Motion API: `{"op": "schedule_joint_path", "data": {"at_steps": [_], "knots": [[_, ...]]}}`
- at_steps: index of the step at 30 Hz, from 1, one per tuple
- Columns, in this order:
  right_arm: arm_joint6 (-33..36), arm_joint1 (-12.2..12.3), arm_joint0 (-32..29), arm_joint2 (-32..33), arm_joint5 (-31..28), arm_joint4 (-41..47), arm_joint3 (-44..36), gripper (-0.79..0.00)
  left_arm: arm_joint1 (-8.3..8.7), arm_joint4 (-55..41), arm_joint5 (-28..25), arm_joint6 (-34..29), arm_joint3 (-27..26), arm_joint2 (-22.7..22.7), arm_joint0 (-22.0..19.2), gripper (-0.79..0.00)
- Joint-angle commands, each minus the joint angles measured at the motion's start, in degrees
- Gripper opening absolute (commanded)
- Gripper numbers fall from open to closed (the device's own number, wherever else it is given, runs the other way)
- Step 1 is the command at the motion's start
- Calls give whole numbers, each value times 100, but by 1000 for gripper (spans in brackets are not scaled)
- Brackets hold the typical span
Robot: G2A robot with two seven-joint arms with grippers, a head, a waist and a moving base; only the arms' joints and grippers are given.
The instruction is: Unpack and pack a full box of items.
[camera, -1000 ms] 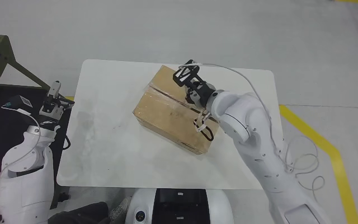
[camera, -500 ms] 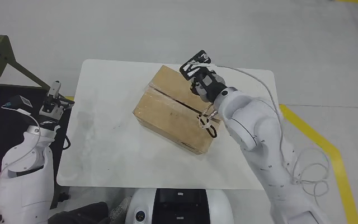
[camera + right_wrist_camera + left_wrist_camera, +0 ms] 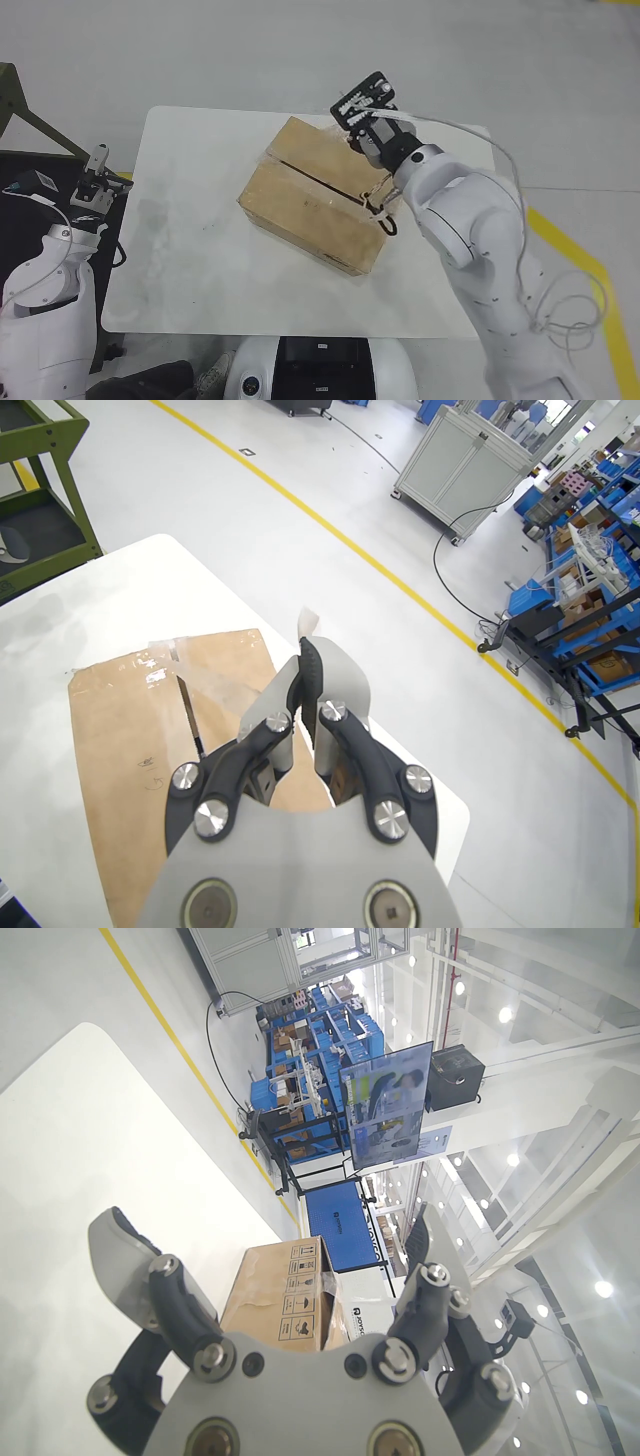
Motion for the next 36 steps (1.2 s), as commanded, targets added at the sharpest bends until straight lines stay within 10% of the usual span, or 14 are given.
{"op": "schedule_joint_path", "data": {"at_steps": [1,36], "knots": [[-76,12,-114,48,32,-48,-132,-785,0,0,0,0,0,0,0,0],[1072,82,-436,-509,-551,-452,474,-785,0,0,0,0,0,0,0,0]]}}
